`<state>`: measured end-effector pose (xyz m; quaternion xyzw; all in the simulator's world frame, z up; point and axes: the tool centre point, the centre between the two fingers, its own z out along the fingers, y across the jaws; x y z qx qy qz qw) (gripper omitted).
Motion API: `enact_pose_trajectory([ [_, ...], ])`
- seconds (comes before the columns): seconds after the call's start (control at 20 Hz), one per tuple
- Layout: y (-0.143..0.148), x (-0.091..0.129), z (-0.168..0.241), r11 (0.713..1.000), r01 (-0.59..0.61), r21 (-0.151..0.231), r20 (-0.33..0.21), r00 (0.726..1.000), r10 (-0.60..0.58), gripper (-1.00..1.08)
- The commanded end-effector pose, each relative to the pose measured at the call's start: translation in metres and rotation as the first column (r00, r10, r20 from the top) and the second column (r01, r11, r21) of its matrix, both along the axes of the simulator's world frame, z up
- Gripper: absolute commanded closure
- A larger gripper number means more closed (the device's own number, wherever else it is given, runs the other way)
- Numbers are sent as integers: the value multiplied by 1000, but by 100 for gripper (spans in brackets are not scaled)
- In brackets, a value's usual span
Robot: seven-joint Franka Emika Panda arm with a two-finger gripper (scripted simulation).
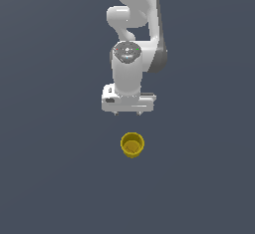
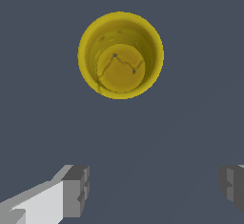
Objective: Pick up the object and move it to a goal position.
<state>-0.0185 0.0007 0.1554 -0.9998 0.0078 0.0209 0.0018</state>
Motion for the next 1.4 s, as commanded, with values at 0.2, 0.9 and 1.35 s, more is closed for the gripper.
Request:
enact_pose_trajectory([
  [0.2, 1, 0, 0, 1000, -2, 2, -2, 1000, 2, -20],
  [0.9, 2, 13, -2, 999, -51, 1, -17, 999, 51, -20],
  [1.35, 1, 44, -12, 986, -169, 1, -53, 984, 169, -20],
])
